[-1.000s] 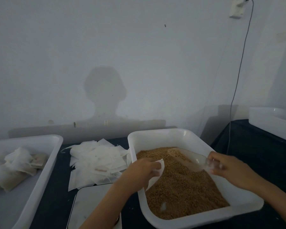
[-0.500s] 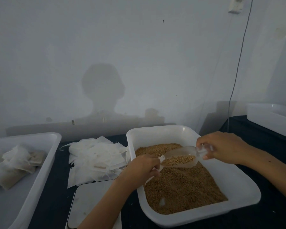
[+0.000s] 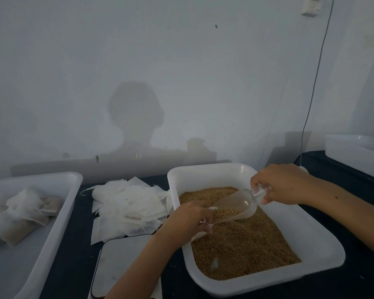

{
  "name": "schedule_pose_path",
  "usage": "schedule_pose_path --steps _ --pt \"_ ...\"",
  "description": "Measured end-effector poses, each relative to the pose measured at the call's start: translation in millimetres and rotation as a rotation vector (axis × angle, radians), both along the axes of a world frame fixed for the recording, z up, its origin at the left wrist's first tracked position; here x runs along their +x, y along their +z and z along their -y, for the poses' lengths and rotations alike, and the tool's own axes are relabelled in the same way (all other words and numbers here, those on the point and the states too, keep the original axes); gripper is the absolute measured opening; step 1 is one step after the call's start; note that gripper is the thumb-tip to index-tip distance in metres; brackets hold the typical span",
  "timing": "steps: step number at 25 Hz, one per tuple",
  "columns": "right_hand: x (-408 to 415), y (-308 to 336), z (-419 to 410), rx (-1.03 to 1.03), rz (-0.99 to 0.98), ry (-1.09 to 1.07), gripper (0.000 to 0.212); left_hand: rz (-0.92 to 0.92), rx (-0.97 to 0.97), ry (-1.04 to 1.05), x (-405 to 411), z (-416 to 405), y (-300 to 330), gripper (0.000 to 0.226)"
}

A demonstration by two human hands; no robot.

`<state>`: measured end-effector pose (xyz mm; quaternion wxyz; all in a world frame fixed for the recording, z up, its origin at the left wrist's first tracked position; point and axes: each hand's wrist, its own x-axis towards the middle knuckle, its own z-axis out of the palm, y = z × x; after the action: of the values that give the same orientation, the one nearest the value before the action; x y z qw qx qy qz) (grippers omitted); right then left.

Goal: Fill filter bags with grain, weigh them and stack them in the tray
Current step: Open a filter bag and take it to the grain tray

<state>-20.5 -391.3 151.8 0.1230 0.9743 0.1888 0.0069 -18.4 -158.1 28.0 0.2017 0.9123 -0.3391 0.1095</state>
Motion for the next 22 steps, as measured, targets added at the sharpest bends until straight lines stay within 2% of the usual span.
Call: schedule_pose_path --steps 8,12,15,17,19,22 --pt "3 -8 12 0.056 -0.035 -0.024 0.025 0.026 -0.035 0.018 0 0 -2 0.015" --pt "-1 -25 31 0.223 -0.129 -0.044 0.013 0.045 -0.093 0.08 -1 0 -5 0.013" --pt "-5 -40 47 0.632 -0.298 -0.062 0.008 0.064 -0.294 0.199 -2 0 -8 0.011" --pt "-9 -53 51 0.805 -0.314 -0.142 0.007 0.032 -0.441 0.257 -3 0 -7 0.01" --pt "-7 -74 49 0.835 -0.268 -0.256 0.008 0.0 -0.579 0.266 -6 -1 -1 0.008" --pt "-1 -108 34 0.676 -0.233 -0.314 0.009 0.002 -0.734 0.223 -12 -6 16 0.011"
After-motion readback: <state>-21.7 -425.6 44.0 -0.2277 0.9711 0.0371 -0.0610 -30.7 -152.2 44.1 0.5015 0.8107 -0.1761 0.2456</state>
